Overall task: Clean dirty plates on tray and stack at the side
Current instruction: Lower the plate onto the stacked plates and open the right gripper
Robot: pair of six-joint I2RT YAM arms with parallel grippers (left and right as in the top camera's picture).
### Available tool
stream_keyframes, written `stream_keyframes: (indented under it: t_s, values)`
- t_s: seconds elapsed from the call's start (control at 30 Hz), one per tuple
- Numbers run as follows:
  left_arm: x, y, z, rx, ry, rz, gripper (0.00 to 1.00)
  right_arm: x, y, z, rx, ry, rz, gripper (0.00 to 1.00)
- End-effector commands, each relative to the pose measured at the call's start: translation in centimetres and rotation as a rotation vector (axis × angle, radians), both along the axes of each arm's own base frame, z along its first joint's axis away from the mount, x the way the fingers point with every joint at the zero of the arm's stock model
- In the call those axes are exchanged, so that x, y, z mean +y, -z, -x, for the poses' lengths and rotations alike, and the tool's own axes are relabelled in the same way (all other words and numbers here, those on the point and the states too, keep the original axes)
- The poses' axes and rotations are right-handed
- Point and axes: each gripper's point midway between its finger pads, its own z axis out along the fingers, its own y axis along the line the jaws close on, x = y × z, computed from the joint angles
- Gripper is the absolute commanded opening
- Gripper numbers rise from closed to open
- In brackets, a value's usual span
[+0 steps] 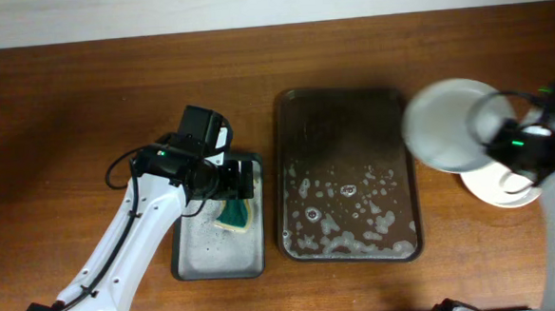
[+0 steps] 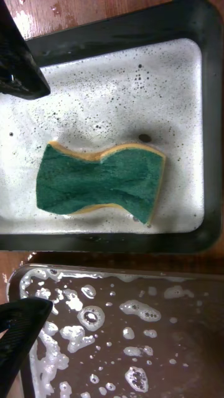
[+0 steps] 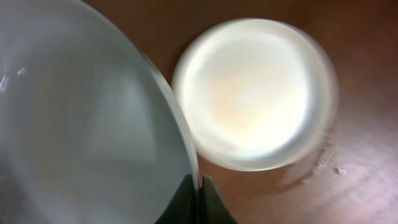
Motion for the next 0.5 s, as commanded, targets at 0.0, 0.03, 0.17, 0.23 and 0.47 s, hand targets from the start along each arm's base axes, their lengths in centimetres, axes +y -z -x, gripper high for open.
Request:
stream_keyframes:
  t_s: [0.0,0.03,0.17,0.23,0.47]
  values:
    - [0.0,-0.7,-0.1,-0.020,0.003,0.014,0.99,-5.1,2.9,2.0,0.017,0.167,-0.150,0.04]
    - [0.0,-0.7,-0.1,-0.020,0.003,0.014,0.99,-6.3,4.0,2.9,0.040,0.221,-0.176,0.04]
    - [-0.1,-0.7,-0.1,-0.020,0.003,0.014,0.99,-9.3,8.6,4.7,0.115,0.326,-0.264,0.04]
    - [0.0,-0.7,-0.1,-0.020,0.003,0.014,0.99,-9.2,9.0,3.9,0.073,0.314,-0.317,0.47]
    - [0.0,-0.7,-0.1,-0.020,0.003,0.014,0.99,-1.1,0.3,-0.5,-0.174,-0.036,-0.427,0.81]
